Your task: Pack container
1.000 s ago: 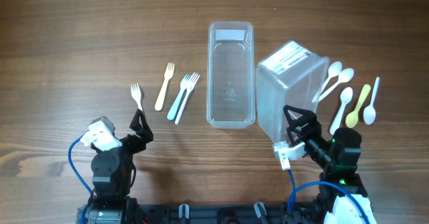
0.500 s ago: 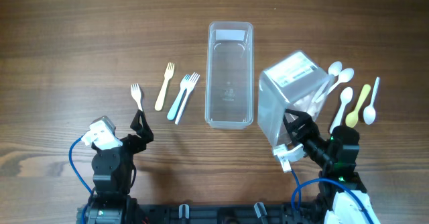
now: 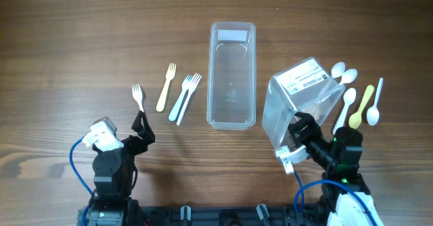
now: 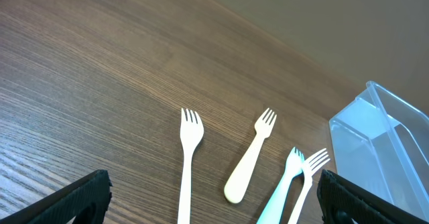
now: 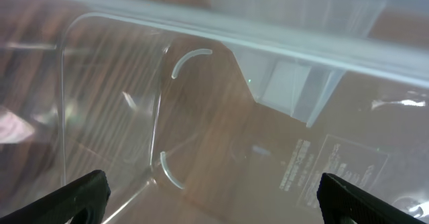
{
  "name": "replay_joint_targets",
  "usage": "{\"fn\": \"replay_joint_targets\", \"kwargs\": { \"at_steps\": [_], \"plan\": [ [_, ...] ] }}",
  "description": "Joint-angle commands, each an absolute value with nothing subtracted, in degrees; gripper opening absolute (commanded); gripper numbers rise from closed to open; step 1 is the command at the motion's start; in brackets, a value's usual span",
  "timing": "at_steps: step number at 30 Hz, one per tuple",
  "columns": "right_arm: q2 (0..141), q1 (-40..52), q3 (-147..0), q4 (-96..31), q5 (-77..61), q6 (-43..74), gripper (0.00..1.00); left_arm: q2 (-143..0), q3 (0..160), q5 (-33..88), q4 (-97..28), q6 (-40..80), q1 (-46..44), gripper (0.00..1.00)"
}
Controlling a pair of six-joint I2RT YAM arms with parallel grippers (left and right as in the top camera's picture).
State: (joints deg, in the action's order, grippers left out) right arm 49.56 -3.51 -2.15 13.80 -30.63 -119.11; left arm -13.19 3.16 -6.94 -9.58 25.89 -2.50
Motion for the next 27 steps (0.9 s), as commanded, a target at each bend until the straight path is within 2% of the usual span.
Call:
{"fn": "replay_joint_targets", "kwargs": {
  "at_steps": [1, 8, 13, 18, 20, 23, 27],
  "plan": [
    [49.9, -3.4, -1.8, 13.5, -31.1, -121.5, 0.99, -13.3, 2.9, -6.0, -9.4, 26.2, -2.1, 1.00],
    [49.9, -3.4, -1.8, 13.2, -28.4, -121.5, 1.00, -13.3, 2.9, -6.0, -9.4, 26.2, -2.1, 1.00],
    [49.9, -3.4, -1.8, 13.3, -32.3, -119.6, 1.00, -13.3, 2.9, -6.0, -9.4, 26.2, -2.1, 1.00],
    [49.9, -3.4, -1.8, 25.7, -31.0, -83.3, 1.00, -13.3, 2.9, -6.0, -9.4, 26.2, -2.1, 1.00],
    [49.9, -3.4, -1.8, 30.8, -30.7, -72.9, 1.00, -13.3, 2.9, -6.0, -9.4, 26.2, -2.1, 1.00],
    [49.9, -3.4, -1.8, 36.9, -31.5, -65.0, 1.00, -13.3, 2.9, -6.0, -9.4, 26.2, -2.1, 1.00],
    [49.9, -3.4, -1.8, 42.5, -35.0, -64.1, 1.00, -13.3, 2.9, -6.0, -9.4, 26.2, -2.1, 1.00]
  ]
}}
